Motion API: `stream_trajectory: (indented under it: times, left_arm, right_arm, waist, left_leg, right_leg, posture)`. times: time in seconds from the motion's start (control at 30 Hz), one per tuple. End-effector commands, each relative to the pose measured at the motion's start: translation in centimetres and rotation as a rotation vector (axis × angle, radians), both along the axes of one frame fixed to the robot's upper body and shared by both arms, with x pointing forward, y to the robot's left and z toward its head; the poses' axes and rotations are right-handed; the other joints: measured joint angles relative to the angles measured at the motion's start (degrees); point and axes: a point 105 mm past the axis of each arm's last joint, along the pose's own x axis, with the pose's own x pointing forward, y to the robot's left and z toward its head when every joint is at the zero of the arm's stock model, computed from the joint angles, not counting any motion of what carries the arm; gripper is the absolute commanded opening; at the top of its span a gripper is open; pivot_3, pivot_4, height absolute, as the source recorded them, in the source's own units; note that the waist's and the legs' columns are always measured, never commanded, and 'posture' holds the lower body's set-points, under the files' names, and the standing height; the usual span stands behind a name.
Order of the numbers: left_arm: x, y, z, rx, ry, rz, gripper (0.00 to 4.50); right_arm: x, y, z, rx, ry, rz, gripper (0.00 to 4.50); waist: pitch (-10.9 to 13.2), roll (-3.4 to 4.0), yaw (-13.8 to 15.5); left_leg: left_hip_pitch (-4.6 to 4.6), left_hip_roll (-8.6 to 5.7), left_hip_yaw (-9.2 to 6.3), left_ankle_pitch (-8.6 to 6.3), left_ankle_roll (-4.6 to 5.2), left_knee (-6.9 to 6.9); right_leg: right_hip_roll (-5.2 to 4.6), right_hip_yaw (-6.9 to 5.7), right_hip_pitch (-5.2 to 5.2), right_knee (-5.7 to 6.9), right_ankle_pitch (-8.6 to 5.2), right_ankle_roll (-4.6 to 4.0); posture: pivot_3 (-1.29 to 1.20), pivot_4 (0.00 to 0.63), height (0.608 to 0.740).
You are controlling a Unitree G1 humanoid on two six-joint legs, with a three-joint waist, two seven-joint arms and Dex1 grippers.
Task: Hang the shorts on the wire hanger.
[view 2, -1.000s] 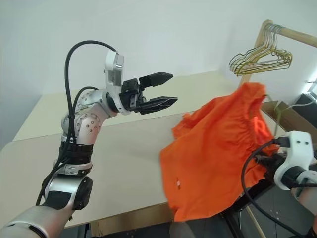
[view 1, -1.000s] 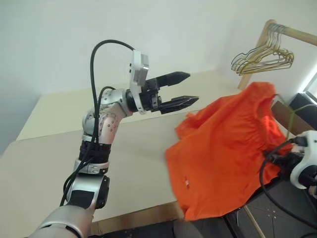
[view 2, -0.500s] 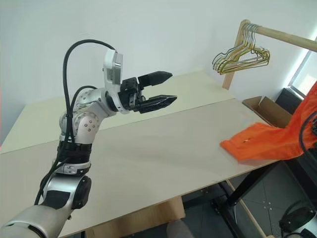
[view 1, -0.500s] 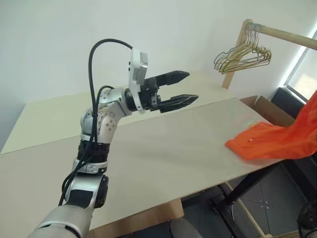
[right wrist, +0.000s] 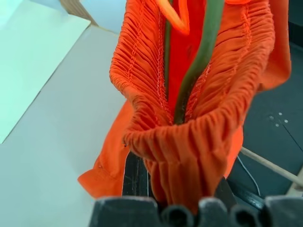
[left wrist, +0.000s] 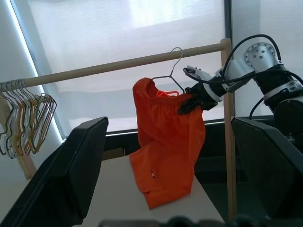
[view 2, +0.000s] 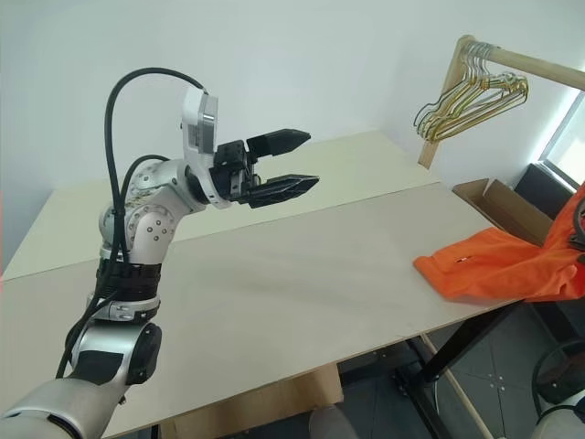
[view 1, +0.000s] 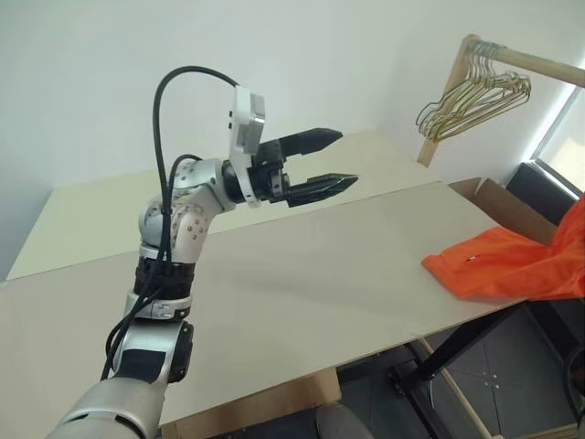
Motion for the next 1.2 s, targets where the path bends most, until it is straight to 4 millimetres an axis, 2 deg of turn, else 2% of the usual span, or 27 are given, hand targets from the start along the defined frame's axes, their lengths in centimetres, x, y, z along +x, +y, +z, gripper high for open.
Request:
stream_trajectory:
  times: [0.03,0.27,0.5,0.8,0.9,1.0,1.2]
  left_arm:
    - [-0.5,0.3,1.1,-0.018,-0.056,-0.001,4.47]
    - [-0.6,0.2,1.1,-0.016,-0.057,-0.002,4.47]
    - [-0.6,0.2,1.1,-0.014,-0.059,0.001,4.47]
    - [-0.8,0.6,0.8,-0.007,-0.055,0.018,4.47]
    - [-1.0,0.7,0.8,-0.003,-0.051,0.015,4.5]
    - [-1.1,0.8,0.7,0.001,-0.048,0.01,4.5]
    - [-1.2,0.9,0.9,0.0,-0.044,0.0,4.5]
  right_arm:
    - [-0.5,-0.4,2.0,-0.017,-0.072,-0.013,0.0]
    - [-1.9,-3.3,2.9,-0.01,-0.068,-0.126,0.0]
    - [-2.4,-6.0,3.1,0.018,-0.063,-0.259,0.0]
    - [-3.5,-8.4,0.9,0.034,0.034,-0.48,0.0]
    - [-3.7,-8.6,0.2,0.019,0.069,-0.508,0.77]
    - [-3.7,-8.4,0.1,0.009,0.07,-0.511,1.76]
    - [-4.8,-9.3,1.5,-0.119,0.053,-0.638,3.87]
  waist:
    - [0.0,0.01,0.1]
    - [0.0,0.02,1.1]
    - [0.2,-0.2,1.0]
    - [0.3,-0.28,1.1]
    - [0.3,-0.28,1.0]
    - [0.3,-0.29,1.0]
    - [0.3,-0.26,1.1]
  left_leg:
    - [0.0,0.0,0.0,0.0,0.0,0.0]
    - [0.02,0.0,0.04,0.0,0.0,-0.02]
    - [0.12,0.0,0.21,0.0,-0.01,-0.14]
    - [0.41,0.01,0.59,0.0,-0.02,-0.37]
    - [0.42,0.01,0.7,0.0,-0.02,-0.37]
    - [0.43,0.01,0.77,0.0,-0.02,-0.37]
    - [0.44,0.01,0.82,0.0,-0.02,-0.38]
  right_leg:
    - [0.0,0.0,0.0,0.0,0.0,0.0]
    - [-0.01,0.02,-0.01,-0.02,-0.02,0.03]
    - [-0.02,0.13,-0.01,-0.09,-0.03,0.05]
    - [-0.01,0.49,0.01,-0.1,-0.03,0.06]
    - [-0.01,0.6,0.01,-0.17,-0.01,0.1]
    - [0.0,0.69,0.01,-0.22,0.02,0.16]
    - [0.01,0.76,0.02,-0.25,0.03,0.21]
  posture:
    - [-0.33,0.0,0.74]
    - [-0.33,0.0,0.74]
    - [-0.32,0.0,0.74]
    - [-0.31,0.0,0.74]
    - [-0.31,0.0,0.74]
    - [-0.3,0.0,0.74]
    - [-0.3,0.0,0.74]
